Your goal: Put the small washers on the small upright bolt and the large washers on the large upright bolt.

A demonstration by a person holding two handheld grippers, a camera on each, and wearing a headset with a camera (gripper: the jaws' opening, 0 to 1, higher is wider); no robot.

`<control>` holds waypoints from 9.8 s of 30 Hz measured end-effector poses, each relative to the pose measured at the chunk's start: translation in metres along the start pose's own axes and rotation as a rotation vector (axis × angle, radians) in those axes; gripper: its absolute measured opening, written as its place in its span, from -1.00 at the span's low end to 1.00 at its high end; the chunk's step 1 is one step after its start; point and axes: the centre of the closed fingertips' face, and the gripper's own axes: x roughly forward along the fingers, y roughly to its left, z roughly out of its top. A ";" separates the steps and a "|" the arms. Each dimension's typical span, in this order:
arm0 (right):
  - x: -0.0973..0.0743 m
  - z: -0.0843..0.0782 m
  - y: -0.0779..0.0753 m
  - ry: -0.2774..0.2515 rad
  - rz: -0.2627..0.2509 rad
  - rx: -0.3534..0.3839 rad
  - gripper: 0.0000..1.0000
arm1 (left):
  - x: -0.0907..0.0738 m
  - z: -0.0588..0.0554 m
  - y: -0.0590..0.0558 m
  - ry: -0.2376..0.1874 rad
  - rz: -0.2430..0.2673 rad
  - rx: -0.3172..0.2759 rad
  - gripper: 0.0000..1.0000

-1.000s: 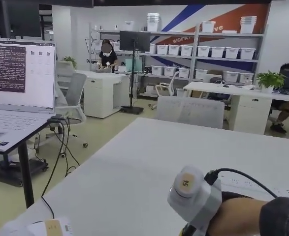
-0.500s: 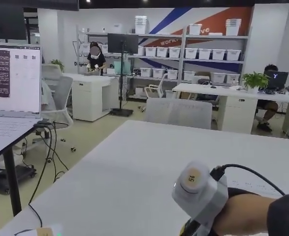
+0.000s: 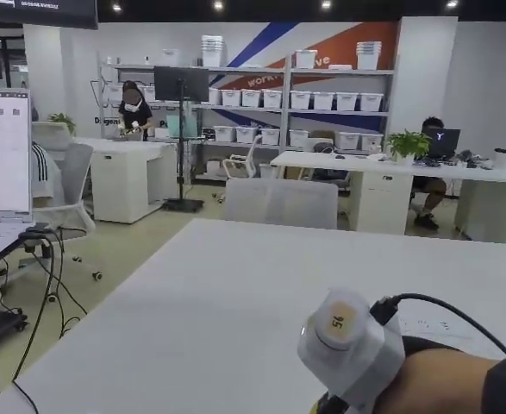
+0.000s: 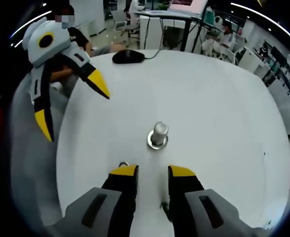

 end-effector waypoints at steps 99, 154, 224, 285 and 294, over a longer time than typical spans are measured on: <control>-0.013 -0.094 0.064 0.087 -0.013 0.065 -0.73 | 0.020 0.015 -0.031 -0.008 -0.110 0.072 0.33; -0.041 -0.059 -0.026 0.074 -0.082 0.058 -0.73 | 0.020 0.012 -0.024 -0.003 -0.097 0.045 0.33; -0.014 -0.098 -0.004 0.065 -0.065 0.167 -0.71 | 0.020 0.010 -0.026 0.006 -0.101 0.045 0.33; 0.013 -0.080 0.049 0.102 0.007 0.041 -0.72 | 0.018 0.013 -0.028 -0.007 -0.099 0.061 0.33; 0.006 -0.082 0.045 0.087 0.010 0.073 -0.72 | 0.018 0.012 -0.028 -0.004 -0.101 0.060 0.33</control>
